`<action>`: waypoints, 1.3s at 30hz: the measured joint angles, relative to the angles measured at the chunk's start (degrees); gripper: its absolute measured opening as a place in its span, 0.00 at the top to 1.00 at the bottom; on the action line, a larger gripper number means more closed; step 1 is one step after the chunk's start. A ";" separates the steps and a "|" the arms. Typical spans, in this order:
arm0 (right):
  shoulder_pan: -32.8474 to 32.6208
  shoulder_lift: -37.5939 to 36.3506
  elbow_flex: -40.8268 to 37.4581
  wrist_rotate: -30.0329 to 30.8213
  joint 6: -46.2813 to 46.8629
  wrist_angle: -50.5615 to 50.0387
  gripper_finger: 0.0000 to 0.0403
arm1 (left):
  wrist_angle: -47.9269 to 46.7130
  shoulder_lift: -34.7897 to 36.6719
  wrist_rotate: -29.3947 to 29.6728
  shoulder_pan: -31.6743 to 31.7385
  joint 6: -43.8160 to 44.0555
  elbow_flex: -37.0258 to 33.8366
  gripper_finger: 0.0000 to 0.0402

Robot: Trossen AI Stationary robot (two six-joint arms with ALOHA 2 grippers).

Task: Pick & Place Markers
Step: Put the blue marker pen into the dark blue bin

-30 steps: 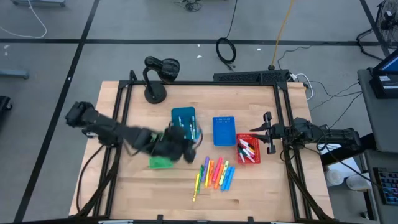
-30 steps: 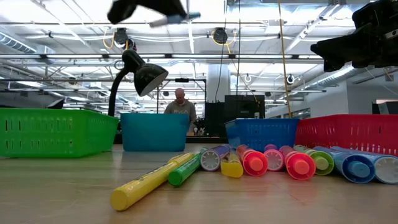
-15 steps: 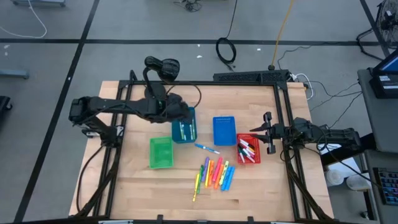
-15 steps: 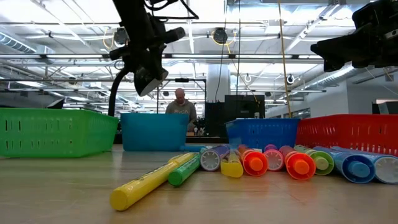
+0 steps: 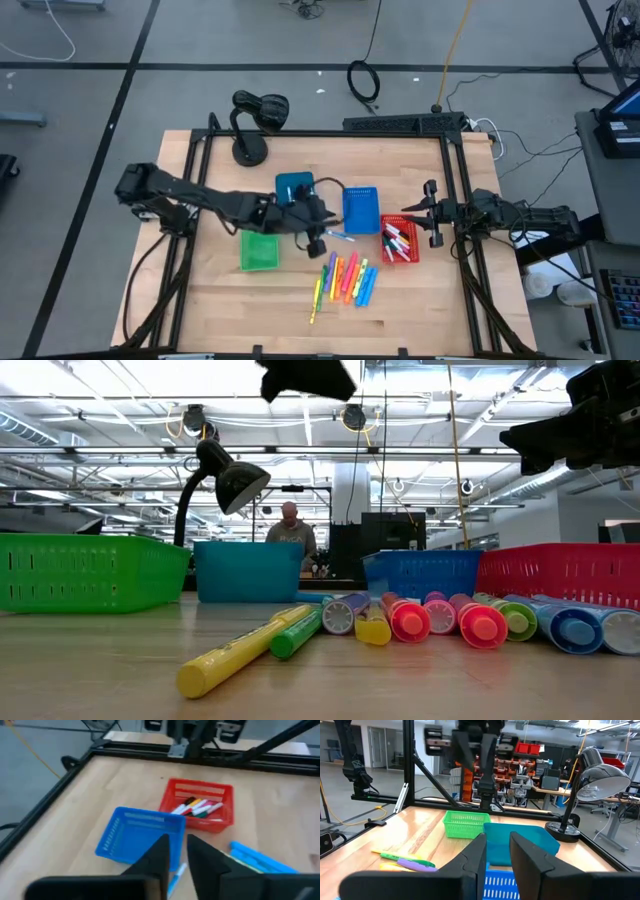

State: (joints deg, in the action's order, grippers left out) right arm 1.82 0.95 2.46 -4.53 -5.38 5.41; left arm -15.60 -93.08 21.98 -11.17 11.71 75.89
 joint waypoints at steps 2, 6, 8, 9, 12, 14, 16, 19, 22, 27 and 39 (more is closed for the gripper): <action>-0.01 -0.02 0.00 0.02 -0.01 0.03 0.82 | -5.95 -2.00 -0.16 -0.43 1.86 2.69 0.73; -0.01 -0.02 0.02 0.02 0.00 0.20 0.82 | -15.48 -9.26 -1.84 0.71 0.54 9.15 0.55; -0.02 0.00 0.02 0.02 -0.01 -0.02 0.82 | -18.76 -13.53 -4.06 1.60 -4.64 12.27 0.48; 0.00 -0.02 0.00 0.02 -0.01 0.08 0.82 | -19.74 -15.49 -5.22 1.98 -7.42 13.38 0.46; 0.00 0.00 0.00 0.02 -0.01 0.00 0.82 | -20.76 -20.82 -7.35 3.19 -12.46 15.85 0.41; -0.02 -0.02 0.02 0.02 0.01 0.10 0.82 | -20.54 -23.11 -9.21 4.24 -13.15 16.51 0.40; 0.00 0.00 0.00 0.00 -0.01 -0.02 0.82 | -20.73 -24.60 -11.28 5.65 -13.28 16.57 0.40; 0.00 0.00 0.02 0.00 -0.01 -0.04 0.82 | -21.49 -26.08 -13.74 7.65 -13.39 16.57 0.42; -0.01 0.00 0.01 0.00 -0.01 0.00 0.82 | -21.65 -26.61 -16.40 9.37 -13.52 16.57 0.45; 0.00 -0.01 0.01 0.02 0.00 -0.04 0.82 | -21.29 -26.64 -19.34 10.60 -13.51 15.97 0.50; -0.01 0.00 0.01 0.01 0.00 -0.04 0.82 | -20.70 -26.97 -19.12 7.27 -16.52 13.36 0.53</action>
State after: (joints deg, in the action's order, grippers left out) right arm 1.81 0.95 2.47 -4.52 -5.38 5.37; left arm -36.30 -120.05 2.86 -3.90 -4.81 89.25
